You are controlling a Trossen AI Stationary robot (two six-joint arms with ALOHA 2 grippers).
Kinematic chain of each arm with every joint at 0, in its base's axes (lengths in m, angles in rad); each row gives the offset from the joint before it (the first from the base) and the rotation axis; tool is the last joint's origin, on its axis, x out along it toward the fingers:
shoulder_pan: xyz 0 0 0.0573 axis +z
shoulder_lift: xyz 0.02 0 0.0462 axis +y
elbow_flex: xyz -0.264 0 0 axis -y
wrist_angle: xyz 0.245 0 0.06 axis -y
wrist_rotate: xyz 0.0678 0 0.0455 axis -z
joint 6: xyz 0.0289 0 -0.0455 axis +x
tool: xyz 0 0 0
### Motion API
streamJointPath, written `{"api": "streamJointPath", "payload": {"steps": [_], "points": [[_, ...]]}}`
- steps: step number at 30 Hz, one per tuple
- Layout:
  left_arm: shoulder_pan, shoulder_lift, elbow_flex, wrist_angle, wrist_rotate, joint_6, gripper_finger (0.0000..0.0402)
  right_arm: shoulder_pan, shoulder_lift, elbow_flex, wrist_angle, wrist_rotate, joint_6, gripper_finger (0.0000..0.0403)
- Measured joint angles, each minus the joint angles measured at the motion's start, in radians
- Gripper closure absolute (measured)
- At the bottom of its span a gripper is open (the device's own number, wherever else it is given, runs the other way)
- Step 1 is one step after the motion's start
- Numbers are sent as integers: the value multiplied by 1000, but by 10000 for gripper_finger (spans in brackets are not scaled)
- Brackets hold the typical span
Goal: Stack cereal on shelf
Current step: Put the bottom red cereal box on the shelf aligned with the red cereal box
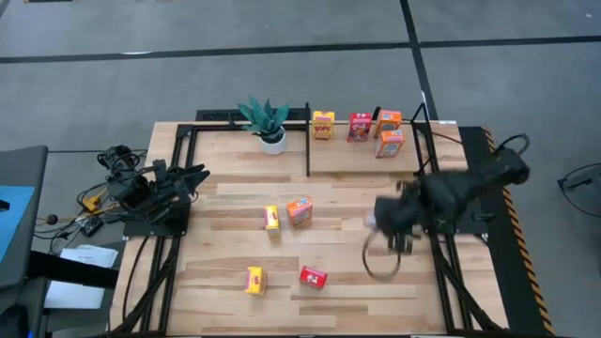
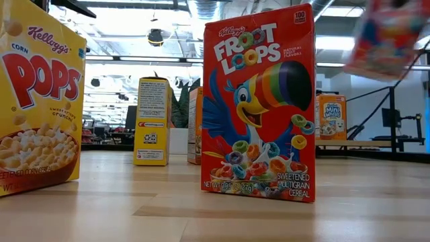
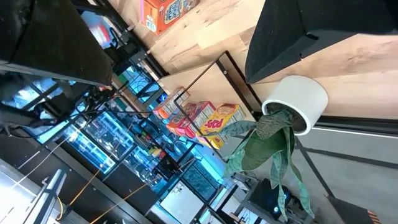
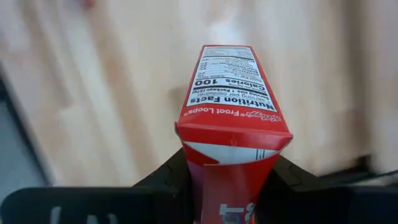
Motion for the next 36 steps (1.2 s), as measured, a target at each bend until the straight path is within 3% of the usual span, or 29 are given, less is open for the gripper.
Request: {"api": "streamJointPath", "payload": {"steps": [7, 12, 17, 23, 36], "points": [[0, 0, 0, 0, -14, -6, 42, -378, -67, 0, 5, 33, -397, 261], [0, 0, 0, 0, -36, -15, 42, -618, 0, 0, 72, 28, -737, 258], [0, 0, 0, -1, -54, -15, 42, -785, 97, 0, 183, -1, -997, 263], [0, 0, 0, -3, -78, -28, 42, -882, 227, 0, 211, -1, -1146, 252], [0, 0, 0, -16, -92, -49, 42, -906, 382, 141, 181, 18, -1294, 259]]}}
